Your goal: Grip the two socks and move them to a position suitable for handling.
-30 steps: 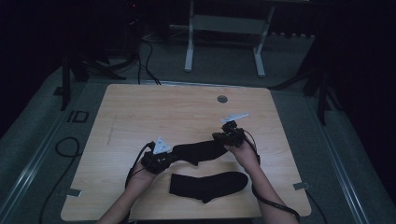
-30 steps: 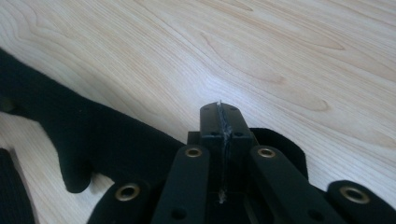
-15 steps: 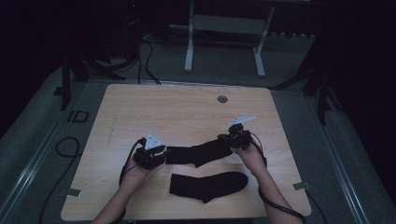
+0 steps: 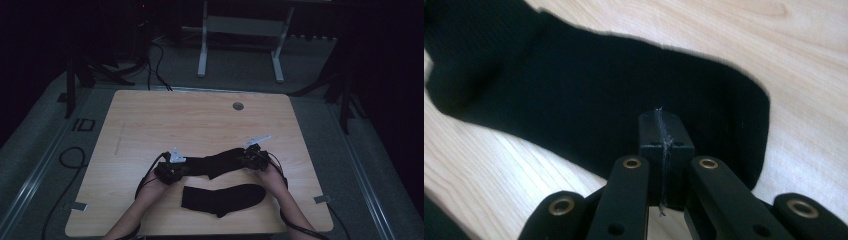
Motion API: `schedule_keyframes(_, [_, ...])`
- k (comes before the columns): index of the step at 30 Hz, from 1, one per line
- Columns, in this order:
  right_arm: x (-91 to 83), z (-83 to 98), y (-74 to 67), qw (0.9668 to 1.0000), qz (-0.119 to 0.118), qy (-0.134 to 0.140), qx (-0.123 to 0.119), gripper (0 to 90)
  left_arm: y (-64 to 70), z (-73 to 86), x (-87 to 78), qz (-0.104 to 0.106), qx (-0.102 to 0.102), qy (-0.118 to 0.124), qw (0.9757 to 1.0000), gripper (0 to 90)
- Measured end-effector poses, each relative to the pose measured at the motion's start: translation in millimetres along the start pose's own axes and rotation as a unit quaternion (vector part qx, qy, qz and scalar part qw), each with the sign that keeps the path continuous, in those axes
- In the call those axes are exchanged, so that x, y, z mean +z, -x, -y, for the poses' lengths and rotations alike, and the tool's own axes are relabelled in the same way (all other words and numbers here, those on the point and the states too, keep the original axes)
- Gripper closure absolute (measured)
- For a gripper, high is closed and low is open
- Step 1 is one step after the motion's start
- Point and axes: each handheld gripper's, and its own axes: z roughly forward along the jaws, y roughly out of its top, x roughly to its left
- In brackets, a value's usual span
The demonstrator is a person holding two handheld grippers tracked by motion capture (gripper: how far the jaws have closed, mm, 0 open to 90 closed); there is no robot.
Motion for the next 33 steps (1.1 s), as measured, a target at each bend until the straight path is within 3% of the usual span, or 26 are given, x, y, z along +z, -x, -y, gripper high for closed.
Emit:
schedule_keyframes(3, [-4.4, 7.8, 3.5, 0.9999, -0.006, 0.009, 0.012, 89.4, 1.0, 0.5, -0.3, 0.011, -0.001, 0.000, 0.9999, 89.5])
schedule_keyframes(6, [-8.0, 14.1, 5.8, 0.9997, -0.012, 0.015, 0.018, 89.5, 6.2, -0.5, 0.5, 0.010, 0.011, -0.002, 0.9999, 89.4])
schedule_keyframes(9, [-17.0, 23.9, 8.8, 0.9997, -0.004, 0.013, 0.021, 89.4, 10.0, -2.9, 2.6, 0.011, 0.019, -0.003, 0.9998, 89.3])
schedule_keyframes(12, [-24.0, 31.9, 11.9, 0.9997, 0.003, 0.013, 0.022, 89.1, 9.1, -4.9, 5.6, 0.012, 0.009, 0.002, 0.9999, 89.2])
schedule_keyframes(17, [-30.3, 39.4, 18.8, 0.9993, 0.006, 0.016, 0.033, 89.2, 8.5, -8.1, 9.3, 0.012, 0.012, 0.005, 0.9998, 88.9])
schedule_keyframes(24, [-33.9, 45.5, 17.1, 0.9990, 0.004, 0.021, 0.039, 88.1, 6.0, -9.3, 10.7, 0.020, -0.002, 0.009, 0.9998, 86.6])
schedule_keyframes(27, [-37.9, 43.4, 14.6, 0.9990, 0.001, 0.026, 0.037, 80.9, 6.2, -10.4, 6.8, 0.021, -0.008, 0.012, 0.9997, 76.9])
schedule_keyframes(30, [-46.4, 39.2, 13.5, 0.9987, -0.007, 0.042, 0.030, 64.3, 5.3, -11.1, 0.6, 0.016, -0.025, 0.024, 0.9993, 61.5])
schedule_keyframes(33, [-55.0, 35.1, 13.6, 0.9987, 0.004, 0.047, 0.016, 51.8, 2.2, -10.5, -4.1, 0.016, -0.036, 0.026, 0.9989, 47.2])
